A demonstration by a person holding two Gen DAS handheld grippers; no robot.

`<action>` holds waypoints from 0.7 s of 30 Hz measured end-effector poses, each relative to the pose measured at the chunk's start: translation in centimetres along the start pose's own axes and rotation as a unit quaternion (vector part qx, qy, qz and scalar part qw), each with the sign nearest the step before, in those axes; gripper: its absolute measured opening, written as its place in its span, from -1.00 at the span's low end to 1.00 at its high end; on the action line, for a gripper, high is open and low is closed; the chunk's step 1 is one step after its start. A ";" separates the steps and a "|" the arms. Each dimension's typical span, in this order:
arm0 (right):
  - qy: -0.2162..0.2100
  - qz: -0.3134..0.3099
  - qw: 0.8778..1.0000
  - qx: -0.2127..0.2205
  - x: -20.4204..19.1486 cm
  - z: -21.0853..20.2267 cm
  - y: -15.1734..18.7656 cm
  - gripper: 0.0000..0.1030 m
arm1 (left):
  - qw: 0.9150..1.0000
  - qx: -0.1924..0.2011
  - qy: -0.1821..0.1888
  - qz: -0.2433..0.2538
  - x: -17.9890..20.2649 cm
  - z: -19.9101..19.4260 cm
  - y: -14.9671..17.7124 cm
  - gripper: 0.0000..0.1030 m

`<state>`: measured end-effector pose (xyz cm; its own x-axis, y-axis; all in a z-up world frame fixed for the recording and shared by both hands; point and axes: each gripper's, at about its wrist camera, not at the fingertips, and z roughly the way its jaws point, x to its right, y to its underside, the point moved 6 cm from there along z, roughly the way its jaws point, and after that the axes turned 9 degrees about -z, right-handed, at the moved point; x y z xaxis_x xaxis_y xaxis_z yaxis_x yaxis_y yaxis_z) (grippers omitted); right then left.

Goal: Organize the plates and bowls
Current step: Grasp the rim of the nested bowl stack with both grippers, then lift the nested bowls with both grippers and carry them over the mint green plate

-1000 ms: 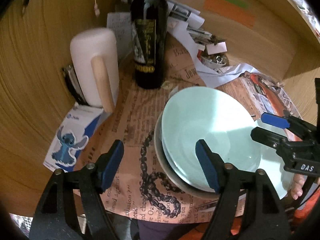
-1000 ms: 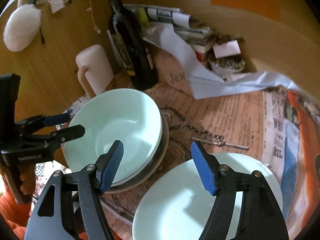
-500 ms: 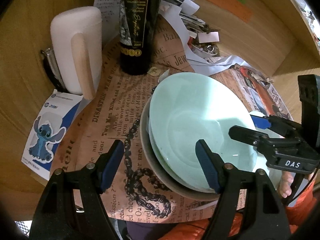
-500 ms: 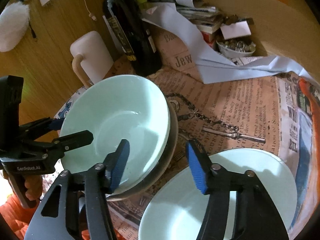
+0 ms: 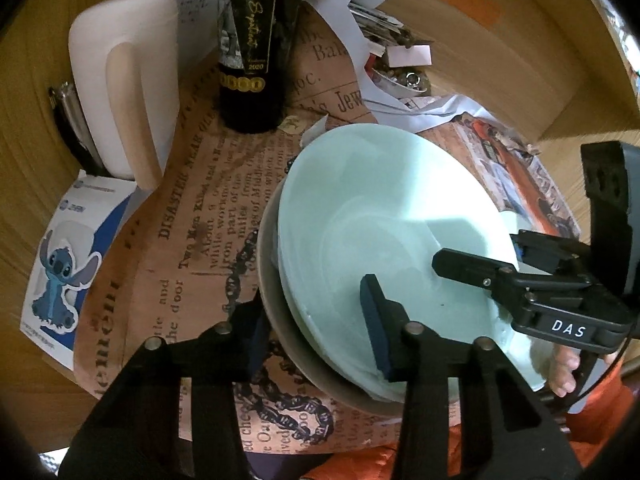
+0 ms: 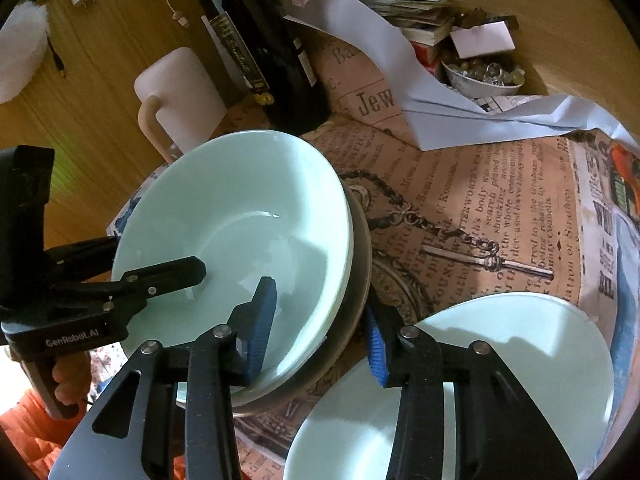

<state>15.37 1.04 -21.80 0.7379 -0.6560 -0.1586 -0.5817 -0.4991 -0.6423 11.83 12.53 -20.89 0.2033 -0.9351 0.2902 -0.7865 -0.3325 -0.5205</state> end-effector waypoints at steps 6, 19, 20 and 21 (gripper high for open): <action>0.022 -0.005 1.000 0.005 -0.2 -0.1 0.1 -0.33 | 0.999 0.015 -0.040 0.013 0.7 0.1 0.1 -0.17; 0.019 0.017 0.999 0.026 0.3 -1.4 0.0 -0.38 | 0.998 0.029 -0.047 0.008 1.2 -0.3 -0.4 -0.17; 0.019 0.019 0.999 0.029 0.3 -1.7 -0.1 -0.38 | 0.998 0.031 -0.047 0.009 1.3 -0.4 -0.4 -0.17; 0.020 0.020 0.999 0.032 0.4 -2.0 -0.1 -0.38 | 0.998 0.034 -0.046 0.010 1.4 -0.5 -0.5 -0.17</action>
<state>15.05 -0.27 -20.31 0.7002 -0.6967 -0.1556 -0.5859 -0.4363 -0.6830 12.22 11.45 -19.77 0.2433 -0.9480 0.2054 -0.7499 -0.3181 -0.5801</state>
